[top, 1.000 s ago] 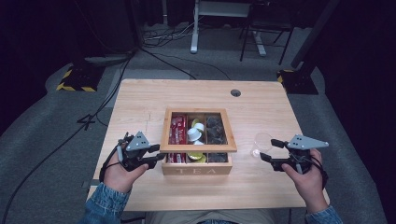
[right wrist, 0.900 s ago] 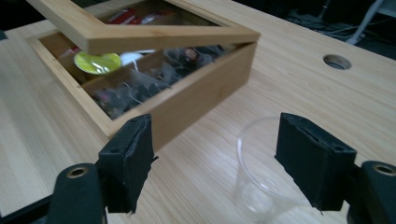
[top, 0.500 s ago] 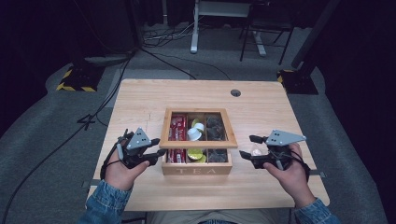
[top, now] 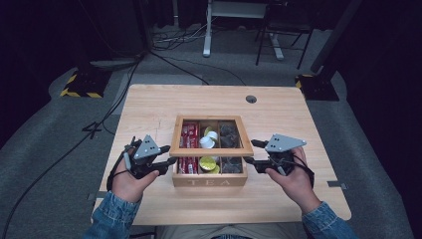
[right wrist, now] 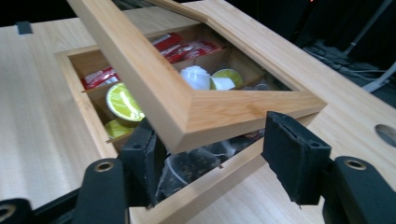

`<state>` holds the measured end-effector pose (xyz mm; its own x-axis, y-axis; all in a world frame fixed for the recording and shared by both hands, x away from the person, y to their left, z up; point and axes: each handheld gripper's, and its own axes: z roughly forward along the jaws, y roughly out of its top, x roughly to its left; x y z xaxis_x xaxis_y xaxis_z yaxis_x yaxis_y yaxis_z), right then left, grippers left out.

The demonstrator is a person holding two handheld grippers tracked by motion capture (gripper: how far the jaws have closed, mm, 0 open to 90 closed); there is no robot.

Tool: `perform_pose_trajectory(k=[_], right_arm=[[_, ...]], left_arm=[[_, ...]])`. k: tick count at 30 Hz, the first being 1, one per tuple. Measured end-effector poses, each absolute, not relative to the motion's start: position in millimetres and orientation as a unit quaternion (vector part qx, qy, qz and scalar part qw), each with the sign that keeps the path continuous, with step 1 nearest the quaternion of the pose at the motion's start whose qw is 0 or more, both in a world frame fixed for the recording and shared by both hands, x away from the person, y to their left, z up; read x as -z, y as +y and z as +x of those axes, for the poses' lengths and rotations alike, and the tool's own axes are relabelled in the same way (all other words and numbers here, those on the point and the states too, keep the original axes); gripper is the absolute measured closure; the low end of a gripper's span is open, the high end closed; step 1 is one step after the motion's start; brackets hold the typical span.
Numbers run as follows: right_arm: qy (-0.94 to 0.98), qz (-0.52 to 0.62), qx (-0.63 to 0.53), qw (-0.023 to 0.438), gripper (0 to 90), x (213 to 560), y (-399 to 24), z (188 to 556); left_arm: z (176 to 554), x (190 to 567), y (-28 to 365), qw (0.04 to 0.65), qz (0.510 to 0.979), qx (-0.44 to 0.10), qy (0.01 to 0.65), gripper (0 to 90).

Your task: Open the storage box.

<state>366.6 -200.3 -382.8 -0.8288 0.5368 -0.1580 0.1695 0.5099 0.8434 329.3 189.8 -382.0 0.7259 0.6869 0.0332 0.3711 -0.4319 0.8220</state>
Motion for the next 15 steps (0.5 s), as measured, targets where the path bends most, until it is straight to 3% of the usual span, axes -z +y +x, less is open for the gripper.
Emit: perform_pose_trajectory(k=[15], right_arm=[[0.846,0.165,-0.448,0.236,51.5,366.1,-198.9,372.2]], left_arm=[[324.7,381.7,197.8,0.452,0.807,-0.216,0.313,51.6]])
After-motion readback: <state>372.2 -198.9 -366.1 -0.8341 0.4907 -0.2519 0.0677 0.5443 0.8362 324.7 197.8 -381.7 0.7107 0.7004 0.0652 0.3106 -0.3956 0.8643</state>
